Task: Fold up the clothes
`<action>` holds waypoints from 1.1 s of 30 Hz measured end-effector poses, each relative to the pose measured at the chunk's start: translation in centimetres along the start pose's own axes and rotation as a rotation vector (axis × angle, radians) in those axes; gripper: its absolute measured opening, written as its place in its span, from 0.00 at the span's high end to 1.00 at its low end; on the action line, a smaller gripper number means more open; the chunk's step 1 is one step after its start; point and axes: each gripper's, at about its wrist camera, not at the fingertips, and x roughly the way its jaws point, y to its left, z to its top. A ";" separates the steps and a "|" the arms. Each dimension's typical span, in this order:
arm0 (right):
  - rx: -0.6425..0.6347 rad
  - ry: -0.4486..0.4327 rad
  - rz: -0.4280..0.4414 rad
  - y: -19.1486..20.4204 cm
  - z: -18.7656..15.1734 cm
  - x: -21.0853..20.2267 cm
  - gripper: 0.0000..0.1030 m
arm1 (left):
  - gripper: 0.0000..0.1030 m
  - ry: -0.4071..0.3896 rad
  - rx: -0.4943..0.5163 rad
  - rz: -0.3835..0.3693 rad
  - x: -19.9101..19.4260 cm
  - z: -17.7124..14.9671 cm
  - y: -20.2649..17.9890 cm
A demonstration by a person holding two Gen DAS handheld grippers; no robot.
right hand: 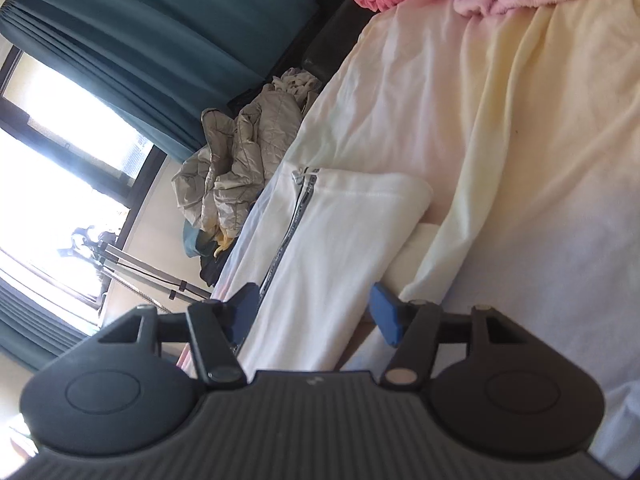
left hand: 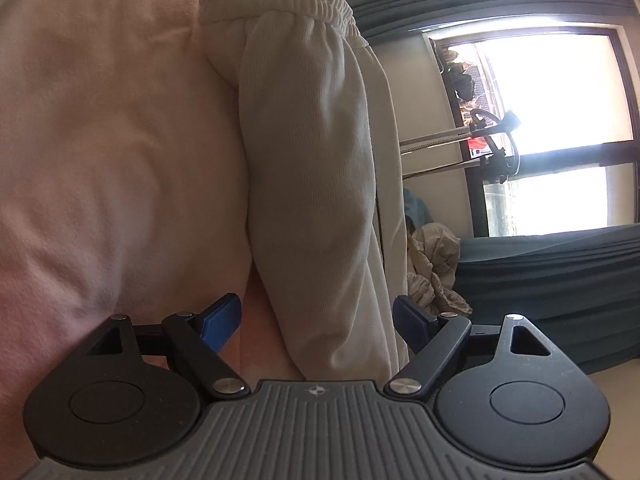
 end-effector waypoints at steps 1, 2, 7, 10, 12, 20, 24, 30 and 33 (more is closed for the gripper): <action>0.030 0.028 0.015 -0.3 -0.4 0.5 0.39 | 0.18 -0.011 -0.022 -0.018 0.5 0.3 0.4; 0.054 0.055 0.029 -0.5 -0.7 1.1 0.39 | 0.18 -0.022 -0.044 -0.036 1.0 0.7 0.8; 0.083 0.140 0.024 0.0 -1.5 4.7 0.37 | 0.21 -0.033 -0.074 -0.060 4.5 2.0 1.5; 0.112 0.119 -0.002 -0.1 -1.4 6.4 0.37 | 0.26 -0.036 -0.035 -0.045 6.3 2.6 1.4; 0.138 0.075 -0.013 -0.3 -1.0 7.3 0.37 | 0.27 -0.041 -0.007 -0.043 7.1 2.9 1.2; 0.014 -0.131 -0.138 1.5 -0.3 10.2 0.73 | 0.74 -0.113 0.027 -0.001 7.6 3.3 1.1; -0.071 -0.224 -0.129 3.3 -1.1 8.5 0.85 | 0.80 -0.146 0.041 -0.030 6.1 3.3 0.0; -0.127 -0.249 -0.112 5.3 -0.8 2.2 0.87 | 0.81 -0.150 0.040 -0.101 2.4 3.7 -0.9; -0.124 -0.243 -0.118 4.8 -1.2 -1.6 0.87 | 0.81 -0.137 0.037 -0.111 0.0 3.7 -0.4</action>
